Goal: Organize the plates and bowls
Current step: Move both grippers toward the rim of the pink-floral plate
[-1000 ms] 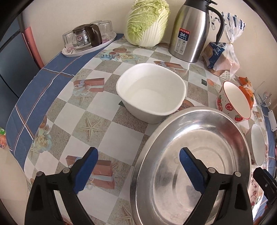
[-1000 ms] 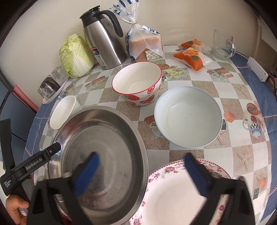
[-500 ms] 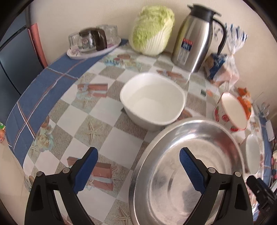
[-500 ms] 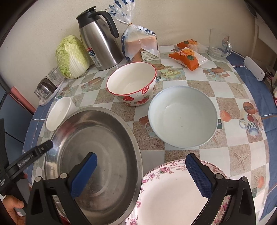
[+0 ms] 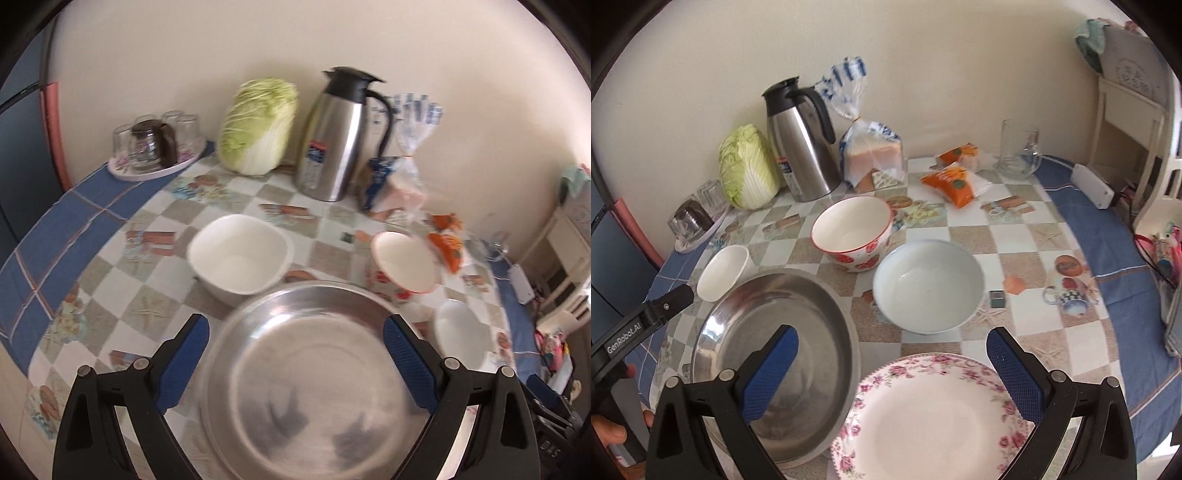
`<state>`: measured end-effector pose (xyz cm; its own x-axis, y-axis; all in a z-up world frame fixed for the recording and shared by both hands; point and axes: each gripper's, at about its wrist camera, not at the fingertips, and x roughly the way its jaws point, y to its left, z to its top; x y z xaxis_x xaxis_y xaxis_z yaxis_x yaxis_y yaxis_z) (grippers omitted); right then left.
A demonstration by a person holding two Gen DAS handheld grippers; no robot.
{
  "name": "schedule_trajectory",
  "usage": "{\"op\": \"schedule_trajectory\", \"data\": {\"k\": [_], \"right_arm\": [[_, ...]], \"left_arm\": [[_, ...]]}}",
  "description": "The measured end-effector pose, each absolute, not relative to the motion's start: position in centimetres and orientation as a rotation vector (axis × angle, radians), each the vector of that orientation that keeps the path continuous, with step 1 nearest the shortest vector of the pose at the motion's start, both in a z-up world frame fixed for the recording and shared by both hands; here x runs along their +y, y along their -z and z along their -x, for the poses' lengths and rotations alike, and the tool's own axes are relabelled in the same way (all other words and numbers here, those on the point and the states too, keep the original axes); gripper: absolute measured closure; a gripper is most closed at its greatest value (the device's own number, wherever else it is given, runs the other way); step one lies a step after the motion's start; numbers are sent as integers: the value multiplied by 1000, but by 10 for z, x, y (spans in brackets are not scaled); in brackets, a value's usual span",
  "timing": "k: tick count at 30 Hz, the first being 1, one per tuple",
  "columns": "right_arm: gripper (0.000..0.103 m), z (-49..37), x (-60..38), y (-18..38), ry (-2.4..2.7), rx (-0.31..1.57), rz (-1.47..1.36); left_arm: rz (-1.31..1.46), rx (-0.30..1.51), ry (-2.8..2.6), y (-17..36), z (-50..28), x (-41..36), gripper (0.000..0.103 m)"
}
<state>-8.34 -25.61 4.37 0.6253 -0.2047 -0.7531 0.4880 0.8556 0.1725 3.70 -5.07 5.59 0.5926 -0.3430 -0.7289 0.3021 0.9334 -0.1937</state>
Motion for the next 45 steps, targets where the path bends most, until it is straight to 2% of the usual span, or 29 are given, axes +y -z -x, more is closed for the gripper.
{"op": "schedule_trajectory", "data": {"k": [12, 23, 29, 45], "right_arm": [[0, 154, -308, -33, 636, 778, -454], [0, 198, -342, -2, 706, 839, -592], [0, 207, -350, 14, 748, 899, -634], [0, 207, -355, 39, 739, 992, -709]], "left_arm": [[55, 949, 566, -51, 15, -104, 8], [-32, 956, 680, -50, 67, -150, 8], [-82, 960, 719, -44, 92, -169, 8], [-37, 1163, 585, 8, 108, -173, 8]]}}
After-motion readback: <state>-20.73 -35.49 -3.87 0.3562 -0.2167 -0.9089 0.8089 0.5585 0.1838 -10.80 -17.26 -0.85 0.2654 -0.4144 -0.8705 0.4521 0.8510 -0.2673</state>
